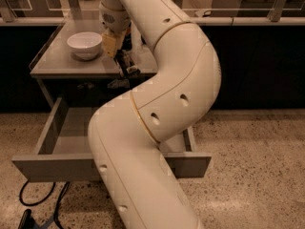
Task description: Place rxbar chocolate into top drawer
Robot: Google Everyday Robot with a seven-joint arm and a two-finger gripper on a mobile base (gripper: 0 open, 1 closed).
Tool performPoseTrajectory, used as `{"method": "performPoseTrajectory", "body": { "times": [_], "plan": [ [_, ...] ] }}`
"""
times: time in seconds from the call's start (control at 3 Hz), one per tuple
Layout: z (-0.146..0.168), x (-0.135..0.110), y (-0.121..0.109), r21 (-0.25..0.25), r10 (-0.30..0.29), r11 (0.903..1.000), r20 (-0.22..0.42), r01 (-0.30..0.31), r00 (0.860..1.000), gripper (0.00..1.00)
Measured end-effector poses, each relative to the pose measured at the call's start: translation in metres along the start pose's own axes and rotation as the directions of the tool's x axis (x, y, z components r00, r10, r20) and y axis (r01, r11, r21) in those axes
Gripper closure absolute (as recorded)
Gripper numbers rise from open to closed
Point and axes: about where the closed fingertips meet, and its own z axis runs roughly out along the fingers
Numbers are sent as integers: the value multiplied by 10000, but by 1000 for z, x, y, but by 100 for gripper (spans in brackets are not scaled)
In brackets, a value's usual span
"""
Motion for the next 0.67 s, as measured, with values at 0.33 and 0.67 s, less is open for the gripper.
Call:
{"method": "performPoseTrajectory", "body": {
  "times": [0.33,0.67],
  "plan": [
    [-29,8,-7,356,409,9985,536,-428,9977,100],
    [-94,32,-10,982,1154,9870,1197,-1274,9861,100]
  ]
}}
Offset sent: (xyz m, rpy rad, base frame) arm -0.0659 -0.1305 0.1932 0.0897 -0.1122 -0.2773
